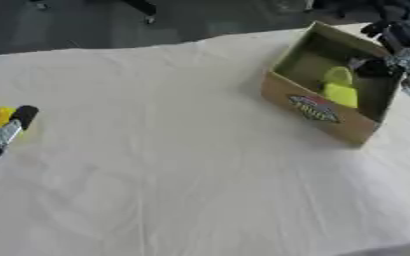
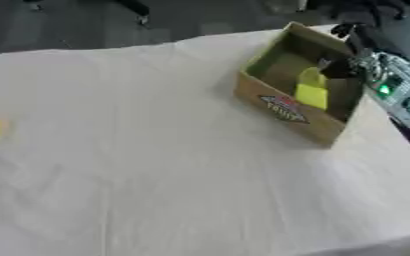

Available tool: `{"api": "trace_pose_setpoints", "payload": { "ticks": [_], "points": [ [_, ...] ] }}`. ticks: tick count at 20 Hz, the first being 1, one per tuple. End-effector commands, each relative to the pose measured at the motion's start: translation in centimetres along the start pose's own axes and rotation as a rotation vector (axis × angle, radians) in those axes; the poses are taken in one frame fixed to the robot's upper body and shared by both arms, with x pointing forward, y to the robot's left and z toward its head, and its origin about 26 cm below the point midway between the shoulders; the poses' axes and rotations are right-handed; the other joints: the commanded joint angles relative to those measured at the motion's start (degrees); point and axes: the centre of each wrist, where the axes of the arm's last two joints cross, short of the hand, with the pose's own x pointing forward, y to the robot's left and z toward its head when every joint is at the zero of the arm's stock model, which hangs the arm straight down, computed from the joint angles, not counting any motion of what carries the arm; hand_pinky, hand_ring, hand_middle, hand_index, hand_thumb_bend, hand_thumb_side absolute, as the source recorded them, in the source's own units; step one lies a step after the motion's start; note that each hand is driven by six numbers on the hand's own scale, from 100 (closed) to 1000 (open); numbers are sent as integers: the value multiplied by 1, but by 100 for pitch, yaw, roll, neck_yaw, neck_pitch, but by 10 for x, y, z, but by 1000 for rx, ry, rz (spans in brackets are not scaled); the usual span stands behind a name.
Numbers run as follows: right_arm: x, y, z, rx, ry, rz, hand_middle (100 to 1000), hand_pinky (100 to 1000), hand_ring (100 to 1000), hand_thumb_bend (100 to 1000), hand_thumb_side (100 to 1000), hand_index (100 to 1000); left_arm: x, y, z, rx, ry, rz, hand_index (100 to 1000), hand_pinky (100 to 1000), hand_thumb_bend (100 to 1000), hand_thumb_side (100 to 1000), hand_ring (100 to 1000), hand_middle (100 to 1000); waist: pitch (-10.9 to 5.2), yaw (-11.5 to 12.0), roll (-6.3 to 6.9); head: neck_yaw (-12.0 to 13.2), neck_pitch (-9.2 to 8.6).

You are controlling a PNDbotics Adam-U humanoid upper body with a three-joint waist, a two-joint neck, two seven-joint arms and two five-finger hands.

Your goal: Pick up the objects with one hand, pass them to the other hand, and then place them into the box on the other side of the table.

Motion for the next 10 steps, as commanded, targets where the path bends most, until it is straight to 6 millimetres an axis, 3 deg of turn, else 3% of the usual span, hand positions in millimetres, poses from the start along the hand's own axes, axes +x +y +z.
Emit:
{"api": "trace_pose_setpoints", "payload": {
  "ticks": [1,10],
  "points": [
    [-1,-17,-2,-35,5,61,872,944,918,100,264,897,-2,13,-2,27,-5,-30,706,549,633,367,586,563,-71,-7,-13,14,8],
    [11,-34,3,-102,-24,-13,872,958,905,100,204,910,-8,15,0,39,20,-50,706,547,620,363,585,562,-85,-47,-4,120,45]
  ]
}}
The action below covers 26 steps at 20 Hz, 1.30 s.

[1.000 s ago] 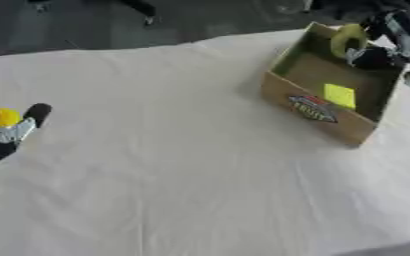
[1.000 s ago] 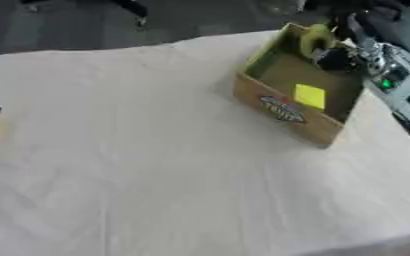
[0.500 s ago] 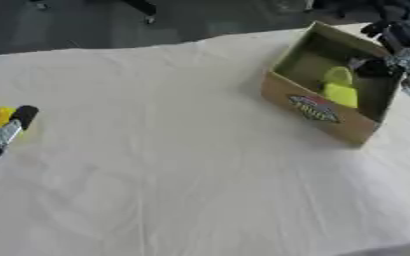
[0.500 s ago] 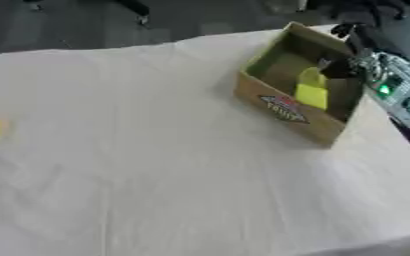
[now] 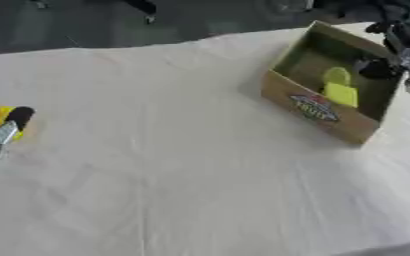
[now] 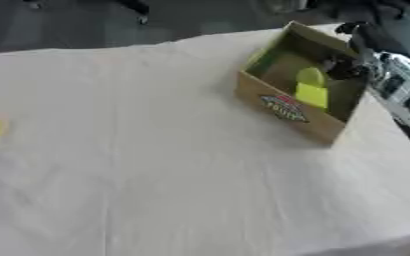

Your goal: Pick up the objects with one hand, pass them to the other hand, and then place them into the box on the other side of the table.

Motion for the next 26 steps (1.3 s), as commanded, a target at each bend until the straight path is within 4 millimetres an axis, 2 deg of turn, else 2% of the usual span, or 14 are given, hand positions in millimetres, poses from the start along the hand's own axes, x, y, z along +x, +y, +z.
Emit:
{"api": "trace_pose_setpoints", "payload": {
  "ticks": [1,8,11,12,14,18,19,20,21,26],
  "points": [
    [10,-30,3,-84,-36,-56,876,962,906,100,199,916,-4,13,-3,32,2,-42,706,547,618,364,585,562,-86,-14,-6,104,4],
    [33,-55,24,-126,-150,-336,911,996,917,100,236,970,-22,27,-7,-16,124,-116,718,549,619,389,590,569,-98,-44,32,526,60],
    [36,-56,29,-132,-161,-385,911,996,917,100,236,970,-23,33,-11,-36,157,-121,718,549,619,389,590,569,-99,-42,37,564,60],
    [37,-58,30,-141,-169,-401,905,1000,907,100,292,971,-25,34,-10,-47,170,-124,740,572,616,432,616,599,-103,-34,67,598,60],
    [42,-62,36,-172,-208,-447,906,1000,905,100,354,977,-35,35,-11,-102,214,-148,754,593,614,449,634,618,-105,-58,118,676,56],
    [57,-63,52,-202,-273,-546,904,1000,897,100,410,985,-50,37,-22,-222,296,-200,761,625,663,451,670,643,-99,-151,131,797,46],
    [59,-63,55,-206,-276,-566,904,1000,897,100,410,985,-52,36,-26,-248,312,-205,761,625,663,451,670,643,-98,-169,130,808,43],
    [62,-64,57,-213,-278,-589,904,1000,894,100,425,989,-53,36,-30,-272,329,-206,771,643,725,455,689,663,-98,-191,130,814,42],
    [64,-66,59,-224,-281,-615,904,1000,893,100,430,989,-54,34,-35,-299,346,-207,771,649,743,447,695,666,-100,-215,126,819,40],
    [75,-59,71,-228,-300,-741,912,1000,895,100,457,1000,-55,26,-60,-411,438,-179,784,688,805,399,733,700,-82,-288,103,885,17]
  ]
}}
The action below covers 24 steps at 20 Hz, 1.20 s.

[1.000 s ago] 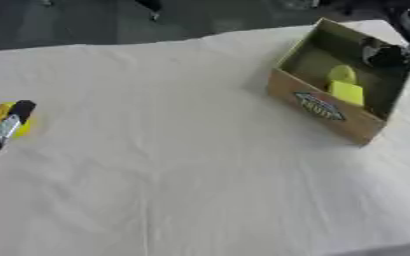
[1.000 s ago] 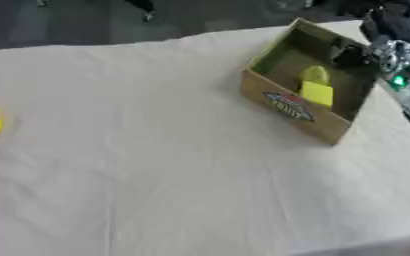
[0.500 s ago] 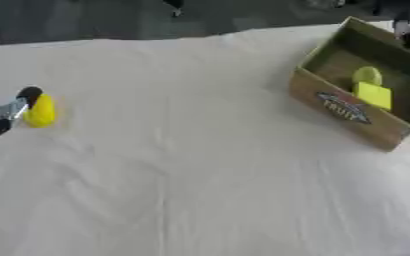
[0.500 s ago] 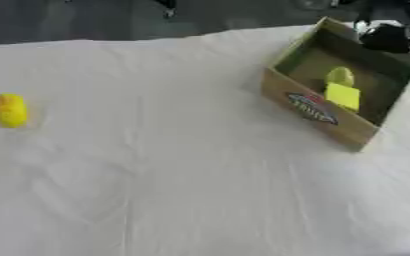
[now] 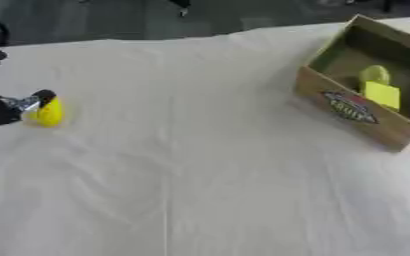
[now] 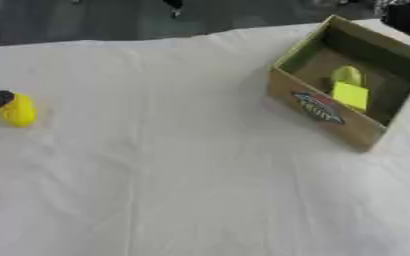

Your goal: Pick up the objects with one hand, pass them to the other hand, and then place them into the box on the other side of the table.

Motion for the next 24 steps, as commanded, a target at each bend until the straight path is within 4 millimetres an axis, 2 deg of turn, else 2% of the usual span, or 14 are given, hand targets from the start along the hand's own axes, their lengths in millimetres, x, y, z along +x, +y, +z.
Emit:
{"api": "trace_pose_setpoints", "payload": {
  "ticks": [1,4,7,12,16,24],
  "points": [
    [13,-1,5,-28,-30,-68,913,1000,896,100,465,1000,-1,13,-13,-53,63,-7,787,692,813,394,736,704,-76,-21,-23,83,-40],
    [9,7,9,-37,-10,-125,920,1000,899,100,489,1000,6,17,-27,-112,109,27,791,705,833,374,746,715,-56,-27,-21,157,-59],
    [4,17,14,-27,20,-144,918,1000,897,100,469,1000,9,22,-40,-147,168,47,791,710,832,333,748,716,-47,-23,-8,189,-65],
    [1,23,17,-15,33,-138,918,1000,897,100,464,1000,0,25,-56,-184,313,36,784,723,836,253,756,724,-43,-42,5,271,-60],
    [0,24,17,-9,32,-134,917,1000,896,100,455,1000,-3,24,-70,-219,421,56,771,723,751,117,755,720,-41,-66,-17,316,-77],
    [-2,27,19,-8,45,-125,915,1000,895,100,441,1000,-22,27,-90,-297,513,72,755,710,707,113,747,706,-11,-84,-59,349,-158]
  ]
}}
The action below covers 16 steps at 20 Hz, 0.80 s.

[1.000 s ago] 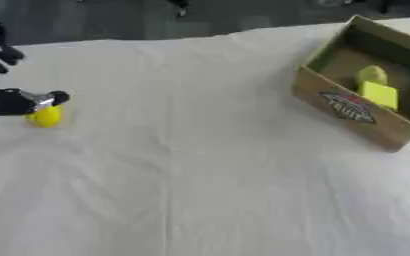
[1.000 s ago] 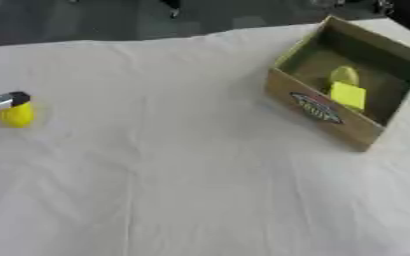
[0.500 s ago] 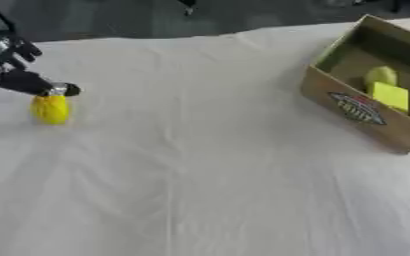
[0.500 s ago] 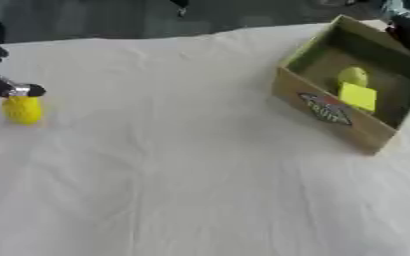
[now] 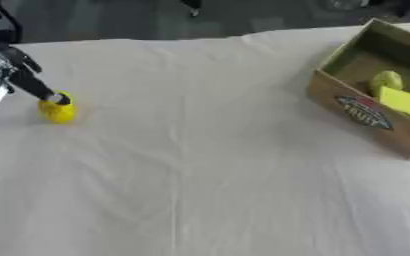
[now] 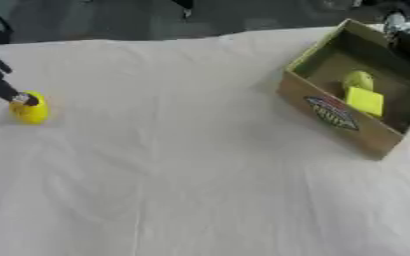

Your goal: Pick up the objects with one hand, pass them to the other hand, and then place them into the box on the other side of the table.

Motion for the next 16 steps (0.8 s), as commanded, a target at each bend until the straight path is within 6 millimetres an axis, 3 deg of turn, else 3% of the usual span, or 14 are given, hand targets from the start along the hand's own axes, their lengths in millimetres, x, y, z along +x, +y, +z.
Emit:
{"api": "trace_pose_setpoints", "payload": {
  "ticks": [1,9,16],
  "points": [
    [8,-4,0,-10,-29,22,915,1000,895,100,439,1000,-3,18,-5,-11,18,9,755,711,708,125,748,706,-79,-3,-26,0,-100],
    [6,-2,2,-17,-8,31,912,1000,893,100,428,1000,-22,23,-27,-122,65,-39,749,710,644,100,748,705,-68,11,-51,0,-111],
    [4,-1,3,-22,6,34,909,1000,890,100,417,999,-39,26,-35,-162,70,-98,768,708,631,100,749,710,-47,4,-73,10,-128]
  ]
}}
